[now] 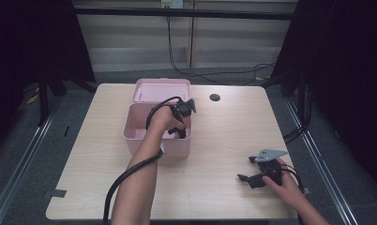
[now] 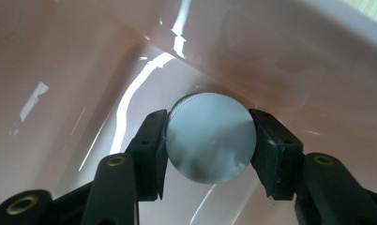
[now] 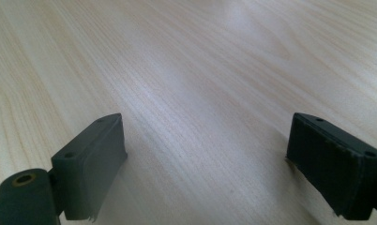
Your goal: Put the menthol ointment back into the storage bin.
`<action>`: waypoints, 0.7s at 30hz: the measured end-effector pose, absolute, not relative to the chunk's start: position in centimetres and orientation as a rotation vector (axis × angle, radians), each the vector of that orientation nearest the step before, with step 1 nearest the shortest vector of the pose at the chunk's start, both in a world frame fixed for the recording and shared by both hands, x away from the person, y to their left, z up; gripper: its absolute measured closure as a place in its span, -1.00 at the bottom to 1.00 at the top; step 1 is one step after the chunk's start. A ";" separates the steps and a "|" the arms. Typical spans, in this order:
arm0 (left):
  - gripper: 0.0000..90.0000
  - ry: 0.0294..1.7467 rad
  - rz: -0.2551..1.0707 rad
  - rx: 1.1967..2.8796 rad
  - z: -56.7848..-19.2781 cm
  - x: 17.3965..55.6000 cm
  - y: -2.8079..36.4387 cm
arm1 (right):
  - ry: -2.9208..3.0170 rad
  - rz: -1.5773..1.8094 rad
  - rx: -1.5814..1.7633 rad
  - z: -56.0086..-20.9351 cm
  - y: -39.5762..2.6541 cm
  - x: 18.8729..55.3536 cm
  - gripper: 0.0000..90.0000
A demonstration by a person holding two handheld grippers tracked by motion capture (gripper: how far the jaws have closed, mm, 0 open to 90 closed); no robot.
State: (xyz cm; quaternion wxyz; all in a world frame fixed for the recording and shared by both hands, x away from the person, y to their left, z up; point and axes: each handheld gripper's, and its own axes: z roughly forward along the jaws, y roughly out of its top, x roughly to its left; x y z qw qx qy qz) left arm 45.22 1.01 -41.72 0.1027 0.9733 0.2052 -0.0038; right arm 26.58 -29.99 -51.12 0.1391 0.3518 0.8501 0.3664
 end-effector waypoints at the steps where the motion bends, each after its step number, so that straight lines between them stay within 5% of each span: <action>1: 0.11 0.616 -0.012 2.863 -41.8 45.2 0.9 | 2.457 1.059 1.017 -51.1 -30.0 26.6 -0.75; 21: 0.10 0.575 -0.022 2.846 -42.2 45.3 0.7 | 2.458 1.060 1.014 -51.1 -30.0 26.6 -0.75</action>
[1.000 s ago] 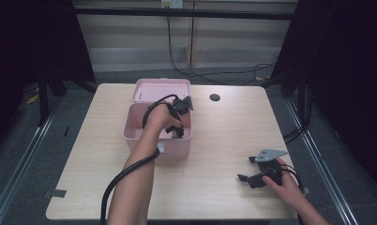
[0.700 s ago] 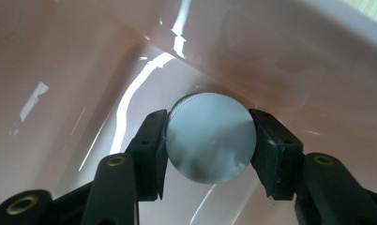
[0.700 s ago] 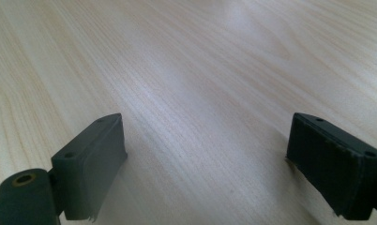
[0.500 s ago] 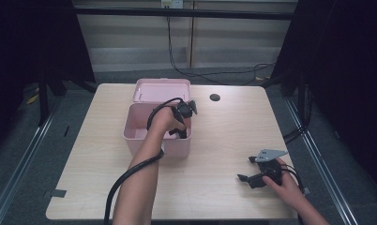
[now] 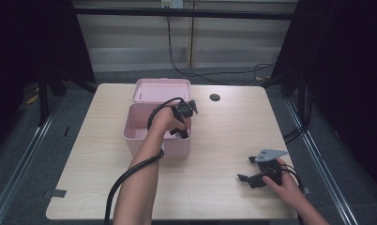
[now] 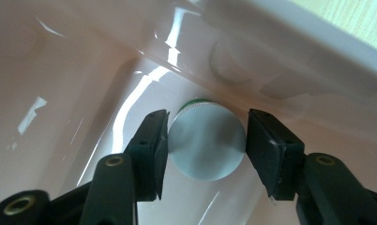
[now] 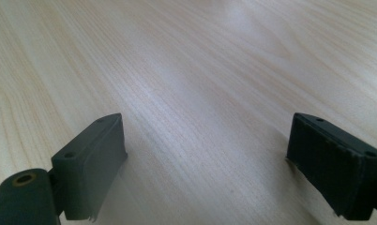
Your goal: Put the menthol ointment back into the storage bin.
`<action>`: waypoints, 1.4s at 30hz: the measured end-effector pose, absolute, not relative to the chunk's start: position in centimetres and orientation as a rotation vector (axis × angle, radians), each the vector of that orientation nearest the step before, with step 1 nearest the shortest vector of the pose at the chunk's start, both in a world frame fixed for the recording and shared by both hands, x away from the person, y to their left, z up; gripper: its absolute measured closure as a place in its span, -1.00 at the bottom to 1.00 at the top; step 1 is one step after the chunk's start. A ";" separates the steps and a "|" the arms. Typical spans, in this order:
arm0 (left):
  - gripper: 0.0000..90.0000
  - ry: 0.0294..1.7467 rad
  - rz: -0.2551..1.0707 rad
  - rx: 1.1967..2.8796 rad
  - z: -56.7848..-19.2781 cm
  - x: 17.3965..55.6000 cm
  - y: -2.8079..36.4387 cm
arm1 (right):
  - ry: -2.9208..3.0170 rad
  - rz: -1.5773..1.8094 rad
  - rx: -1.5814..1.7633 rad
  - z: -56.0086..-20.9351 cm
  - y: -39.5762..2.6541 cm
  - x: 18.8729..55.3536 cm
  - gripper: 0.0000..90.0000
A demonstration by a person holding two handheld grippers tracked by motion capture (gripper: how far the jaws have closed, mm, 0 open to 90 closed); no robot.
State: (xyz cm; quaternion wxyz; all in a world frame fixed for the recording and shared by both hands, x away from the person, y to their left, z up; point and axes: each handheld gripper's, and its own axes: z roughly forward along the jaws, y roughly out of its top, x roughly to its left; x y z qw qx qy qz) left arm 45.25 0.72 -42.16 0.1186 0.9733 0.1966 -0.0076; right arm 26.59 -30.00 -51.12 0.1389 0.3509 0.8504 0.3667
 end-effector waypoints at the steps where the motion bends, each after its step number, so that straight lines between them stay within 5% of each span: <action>1: 0.10 0.575 -0.021 2.846 -42.1 45.3 0.7 | 2.458 1.060 1.015 -51.1 -30.0 26.6 -0.76; 12: 0.08 0.594 -0.020 2.833 -42.3 45.3 0.8 | 2.458 1.060 1.014 -51.1 -30.0 26.6 -0.76; 42: -0.41 0.840 0.000 2.773 -39.1 45.2 2.8 | 2.462 1.062 1.012 -51.1 -30.0 26.6 -0.76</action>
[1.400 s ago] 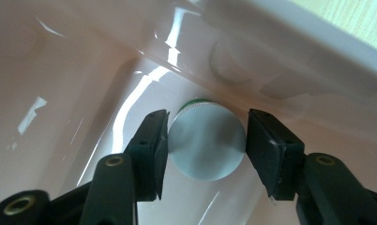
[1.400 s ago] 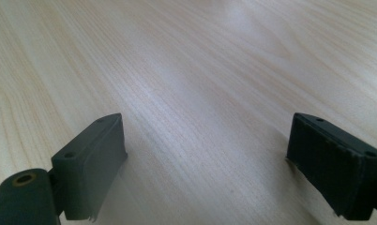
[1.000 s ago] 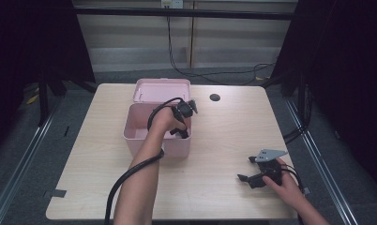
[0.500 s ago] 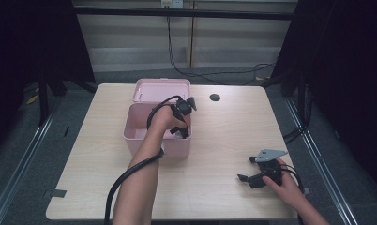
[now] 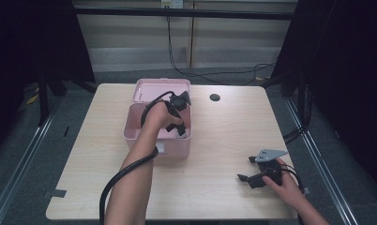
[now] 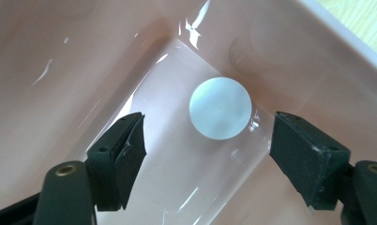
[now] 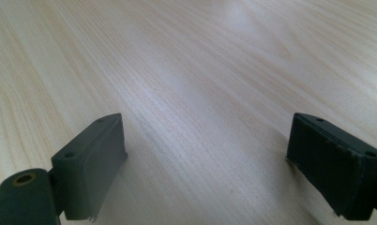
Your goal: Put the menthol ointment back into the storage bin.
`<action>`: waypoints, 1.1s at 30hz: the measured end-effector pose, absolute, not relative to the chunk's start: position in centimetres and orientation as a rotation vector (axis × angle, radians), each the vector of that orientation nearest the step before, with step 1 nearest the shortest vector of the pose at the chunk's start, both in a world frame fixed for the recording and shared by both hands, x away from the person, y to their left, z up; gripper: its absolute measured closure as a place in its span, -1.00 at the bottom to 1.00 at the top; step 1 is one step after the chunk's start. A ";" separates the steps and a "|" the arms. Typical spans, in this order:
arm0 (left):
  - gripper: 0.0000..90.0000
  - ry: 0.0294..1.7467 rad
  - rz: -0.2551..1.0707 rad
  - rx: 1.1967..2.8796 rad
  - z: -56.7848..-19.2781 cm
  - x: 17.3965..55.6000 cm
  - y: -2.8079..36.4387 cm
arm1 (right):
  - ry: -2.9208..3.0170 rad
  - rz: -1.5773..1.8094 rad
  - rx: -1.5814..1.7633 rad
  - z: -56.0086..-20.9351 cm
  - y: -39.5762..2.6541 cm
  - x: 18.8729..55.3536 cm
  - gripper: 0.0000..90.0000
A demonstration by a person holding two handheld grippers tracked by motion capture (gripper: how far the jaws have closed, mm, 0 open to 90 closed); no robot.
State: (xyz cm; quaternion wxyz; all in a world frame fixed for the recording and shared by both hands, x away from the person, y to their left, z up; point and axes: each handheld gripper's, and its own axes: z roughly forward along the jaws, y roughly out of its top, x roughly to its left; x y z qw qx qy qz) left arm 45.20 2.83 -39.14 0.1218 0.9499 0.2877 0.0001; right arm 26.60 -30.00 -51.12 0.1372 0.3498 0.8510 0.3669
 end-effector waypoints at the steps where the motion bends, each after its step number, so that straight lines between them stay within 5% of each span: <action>1: -0.41 0.857 0.011 2.757 -39.1 45.1 2.9 | 2.463 1.061 1.012 -51.1 -30.0 26.6 -0.75; 33: -0.50 1.030 0.012 2.688 -34.7 44.0 6.4 | 2.463 1.061 1.014 -51.1 -30.0 26.6 -0.75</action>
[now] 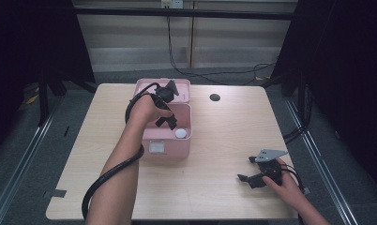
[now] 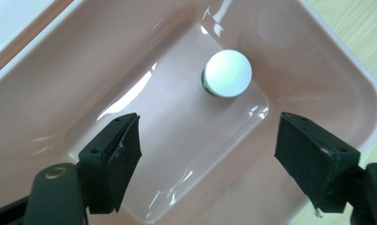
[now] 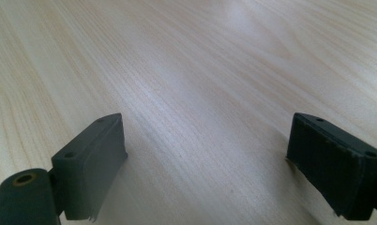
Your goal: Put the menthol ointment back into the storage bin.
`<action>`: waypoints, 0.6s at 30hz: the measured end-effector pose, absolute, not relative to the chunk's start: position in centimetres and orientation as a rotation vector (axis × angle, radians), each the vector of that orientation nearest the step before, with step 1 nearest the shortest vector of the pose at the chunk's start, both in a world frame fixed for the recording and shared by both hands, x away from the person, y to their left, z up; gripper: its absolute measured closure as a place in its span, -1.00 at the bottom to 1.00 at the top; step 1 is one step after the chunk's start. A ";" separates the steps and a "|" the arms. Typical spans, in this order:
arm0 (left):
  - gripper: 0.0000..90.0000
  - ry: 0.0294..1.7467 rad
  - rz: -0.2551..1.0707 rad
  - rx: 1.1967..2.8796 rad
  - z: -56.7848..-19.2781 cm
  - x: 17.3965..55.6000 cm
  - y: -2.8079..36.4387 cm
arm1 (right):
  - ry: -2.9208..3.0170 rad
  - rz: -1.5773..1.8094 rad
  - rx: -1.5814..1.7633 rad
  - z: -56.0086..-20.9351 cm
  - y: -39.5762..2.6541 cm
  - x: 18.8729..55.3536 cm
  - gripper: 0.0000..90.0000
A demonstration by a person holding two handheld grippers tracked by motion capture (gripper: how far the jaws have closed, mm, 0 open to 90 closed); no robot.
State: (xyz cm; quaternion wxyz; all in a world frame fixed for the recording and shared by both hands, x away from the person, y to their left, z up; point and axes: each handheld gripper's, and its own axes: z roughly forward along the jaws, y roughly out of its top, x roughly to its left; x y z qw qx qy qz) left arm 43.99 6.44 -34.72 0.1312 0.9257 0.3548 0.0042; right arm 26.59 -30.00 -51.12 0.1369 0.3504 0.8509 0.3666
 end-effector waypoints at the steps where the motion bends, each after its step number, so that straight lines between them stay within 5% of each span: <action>1: -0.50 1.025 0.008 2.690 -34.5 44.0 6.6 | 2.463 1.061 1.014 -51.1 -30.0 26.6 -0.75; 18: -0.51 1.075 0.014 2.659 -32.8 42.8 9.0 | 2.463 1.061 1.012 -51.1 -30.0 26.6 -0.76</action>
